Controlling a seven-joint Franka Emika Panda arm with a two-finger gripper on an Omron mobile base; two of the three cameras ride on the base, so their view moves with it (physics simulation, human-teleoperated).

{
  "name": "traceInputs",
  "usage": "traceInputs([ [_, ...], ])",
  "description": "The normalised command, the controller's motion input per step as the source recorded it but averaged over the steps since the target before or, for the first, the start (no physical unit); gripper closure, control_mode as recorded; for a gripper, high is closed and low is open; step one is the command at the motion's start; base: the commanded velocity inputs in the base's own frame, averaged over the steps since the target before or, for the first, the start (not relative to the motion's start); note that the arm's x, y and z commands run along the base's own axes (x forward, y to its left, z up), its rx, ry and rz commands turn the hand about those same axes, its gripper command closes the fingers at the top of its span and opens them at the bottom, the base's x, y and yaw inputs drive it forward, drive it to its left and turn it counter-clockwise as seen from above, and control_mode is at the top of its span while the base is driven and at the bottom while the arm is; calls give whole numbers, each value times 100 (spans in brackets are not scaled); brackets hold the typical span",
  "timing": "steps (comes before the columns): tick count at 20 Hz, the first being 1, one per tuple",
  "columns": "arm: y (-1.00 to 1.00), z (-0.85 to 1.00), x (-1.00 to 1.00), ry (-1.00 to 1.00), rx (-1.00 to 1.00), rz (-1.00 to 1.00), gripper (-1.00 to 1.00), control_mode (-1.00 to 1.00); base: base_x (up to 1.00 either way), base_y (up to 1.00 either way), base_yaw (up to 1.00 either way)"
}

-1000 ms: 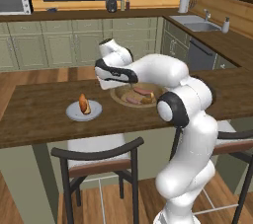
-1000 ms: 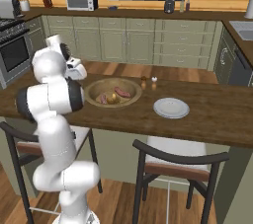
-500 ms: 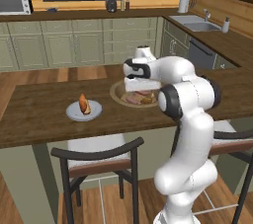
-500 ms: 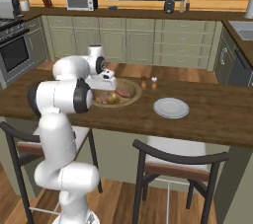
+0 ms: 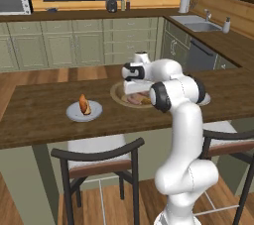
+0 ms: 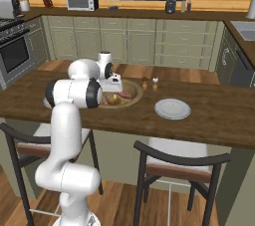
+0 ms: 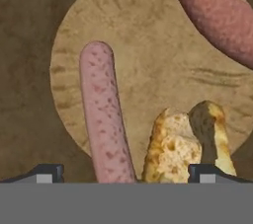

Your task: Place one bun and one sausage from the bowl on each plate.

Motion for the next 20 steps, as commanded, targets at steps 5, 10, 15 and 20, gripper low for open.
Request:
traceInputs([
  [5,5,-49,-30,4,2,-3,-100,-100,0,0,0],
  [10,8,-69,-80,1,-1,2,-100,-100,0,0,0],
  [15,14,-67,-100,0,-1,1,-100,-100,0,0,0],
  [20,16,-10,-10,-8,4,-4,-100,-100,0,0,0],
])
